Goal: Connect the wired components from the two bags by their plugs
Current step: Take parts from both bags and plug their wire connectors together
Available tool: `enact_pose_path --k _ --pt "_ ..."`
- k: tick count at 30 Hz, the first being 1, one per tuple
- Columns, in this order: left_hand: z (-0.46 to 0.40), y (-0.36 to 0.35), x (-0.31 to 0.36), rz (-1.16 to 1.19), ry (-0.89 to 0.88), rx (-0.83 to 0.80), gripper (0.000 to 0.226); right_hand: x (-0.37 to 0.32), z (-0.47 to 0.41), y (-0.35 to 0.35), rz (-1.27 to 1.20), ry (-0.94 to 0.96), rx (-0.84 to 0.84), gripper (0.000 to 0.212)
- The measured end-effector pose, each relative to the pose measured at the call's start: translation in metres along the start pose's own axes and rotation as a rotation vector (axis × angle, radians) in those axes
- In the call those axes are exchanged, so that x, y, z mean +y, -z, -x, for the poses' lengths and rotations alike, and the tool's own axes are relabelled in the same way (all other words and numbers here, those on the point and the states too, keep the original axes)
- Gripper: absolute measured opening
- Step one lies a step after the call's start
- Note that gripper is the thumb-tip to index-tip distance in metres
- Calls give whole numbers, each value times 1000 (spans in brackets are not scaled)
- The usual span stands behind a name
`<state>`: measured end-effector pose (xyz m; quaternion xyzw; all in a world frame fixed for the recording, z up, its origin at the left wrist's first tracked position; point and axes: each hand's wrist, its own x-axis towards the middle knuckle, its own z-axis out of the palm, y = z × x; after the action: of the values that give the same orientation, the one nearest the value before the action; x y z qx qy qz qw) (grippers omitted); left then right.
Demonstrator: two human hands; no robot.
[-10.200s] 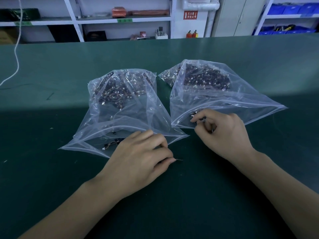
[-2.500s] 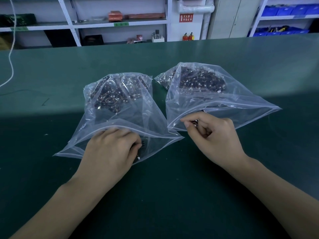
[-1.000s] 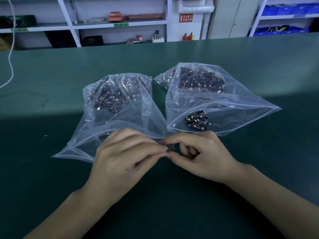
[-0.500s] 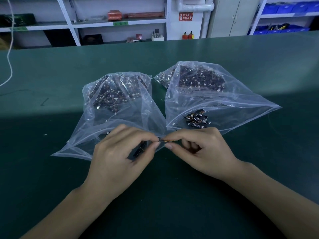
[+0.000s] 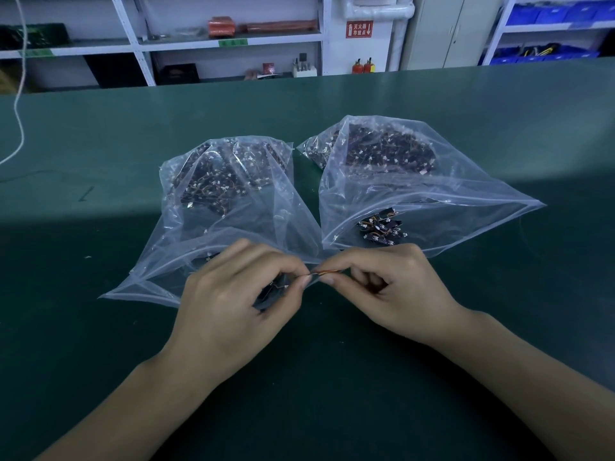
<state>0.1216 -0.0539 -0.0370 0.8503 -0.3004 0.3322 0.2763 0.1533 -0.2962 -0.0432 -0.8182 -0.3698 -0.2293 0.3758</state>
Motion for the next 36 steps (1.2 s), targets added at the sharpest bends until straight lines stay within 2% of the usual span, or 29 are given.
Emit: enact_pose_path --k 17,21,25,30,36 --pt "0 1 1 -34 -5 -33 12 3 3 3 -5 -12 -47 11" --pt "-1 3 2 -19 73 -21 19 14 1 13 77 -52 -57 9" --pt "-1 5 3 -12 64 -6 13 31 -2 30 258 -111 -44 9" --pt "-1 5 0 -55 18 -2 35 46 -3 41 332 -227 90 9" --pt "-2 7 -1 -79 11 -8 49 51 -1 42 443 -376 120 10"
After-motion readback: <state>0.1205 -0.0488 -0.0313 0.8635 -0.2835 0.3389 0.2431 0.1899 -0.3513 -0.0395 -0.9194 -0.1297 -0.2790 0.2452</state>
